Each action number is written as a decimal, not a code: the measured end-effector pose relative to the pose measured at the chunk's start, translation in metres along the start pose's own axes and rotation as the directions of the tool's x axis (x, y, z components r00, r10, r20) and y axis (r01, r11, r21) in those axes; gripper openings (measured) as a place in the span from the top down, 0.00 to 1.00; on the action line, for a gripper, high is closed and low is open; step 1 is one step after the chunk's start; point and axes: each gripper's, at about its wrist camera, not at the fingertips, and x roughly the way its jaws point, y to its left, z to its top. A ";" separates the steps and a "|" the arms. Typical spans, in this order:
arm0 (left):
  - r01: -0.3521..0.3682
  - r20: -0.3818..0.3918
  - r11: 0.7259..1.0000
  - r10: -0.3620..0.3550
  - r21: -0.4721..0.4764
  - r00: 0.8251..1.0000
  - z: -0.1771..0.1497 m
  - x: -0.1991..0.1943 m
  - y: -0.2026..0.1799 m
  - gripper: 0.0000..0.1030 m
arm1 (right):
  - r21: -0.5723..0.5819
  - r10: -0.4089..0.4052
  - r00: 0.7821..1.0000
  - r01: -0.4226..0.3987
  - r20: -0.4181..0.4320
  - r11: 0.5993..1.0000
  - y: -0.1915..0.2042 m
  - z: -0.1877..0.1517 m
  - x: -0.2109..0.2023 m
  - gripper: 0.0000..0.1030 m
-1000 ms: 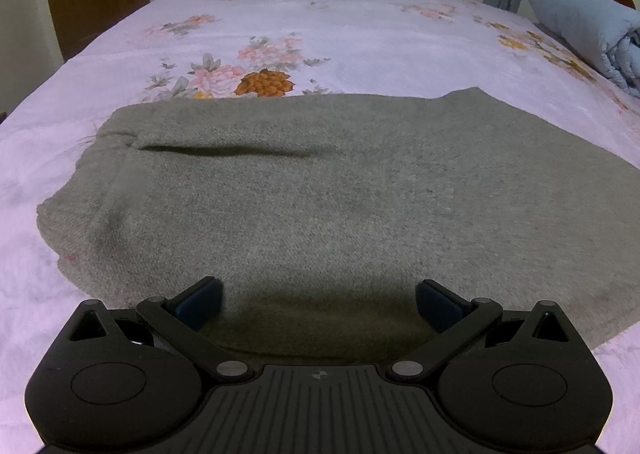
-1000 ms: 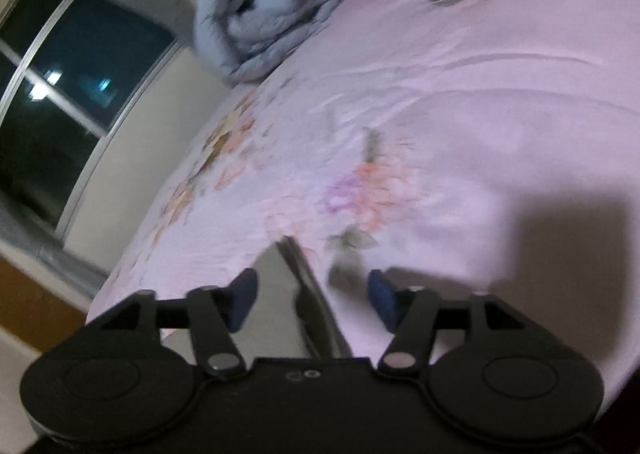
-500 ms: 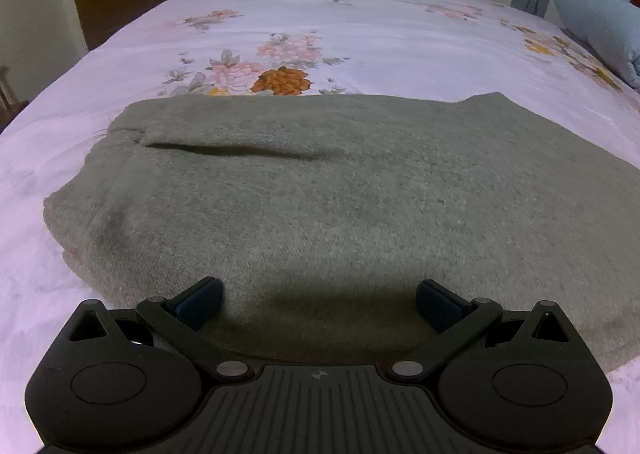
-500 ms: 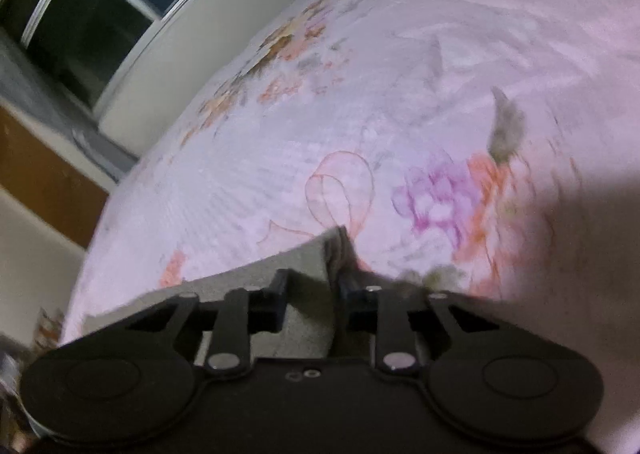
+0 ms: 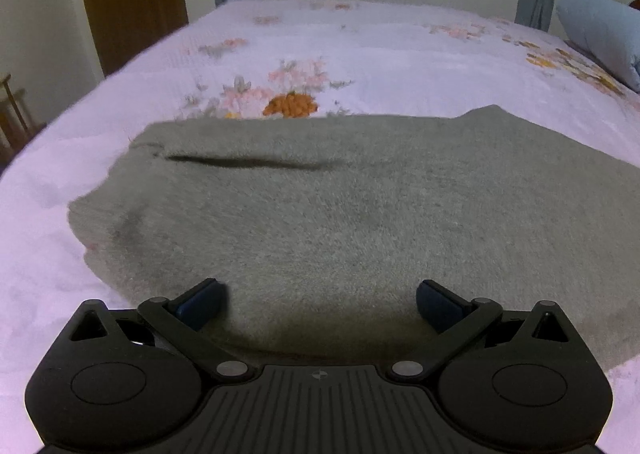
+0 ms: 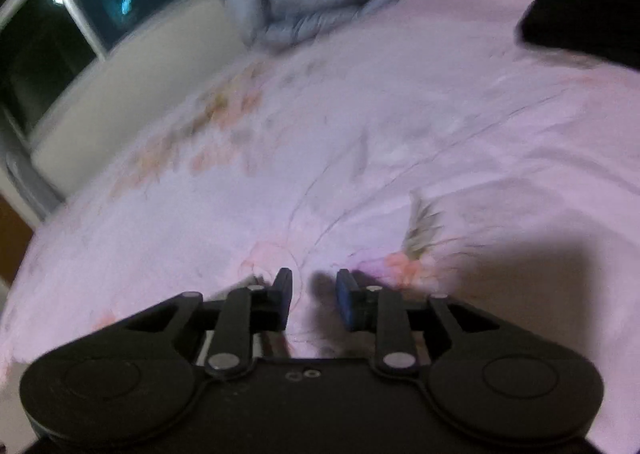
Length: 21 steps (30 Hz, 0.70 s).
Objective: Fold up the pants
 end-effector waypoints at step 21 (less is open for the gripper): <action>0.023 0.162 0.999 -0.016 -0.045 0.987 -0.026 -0.039 0.036 0.00 | -0.375 -0.039 0.992 -0.008 -0.117 0.927 0.154 -0.115 -0.050 0.73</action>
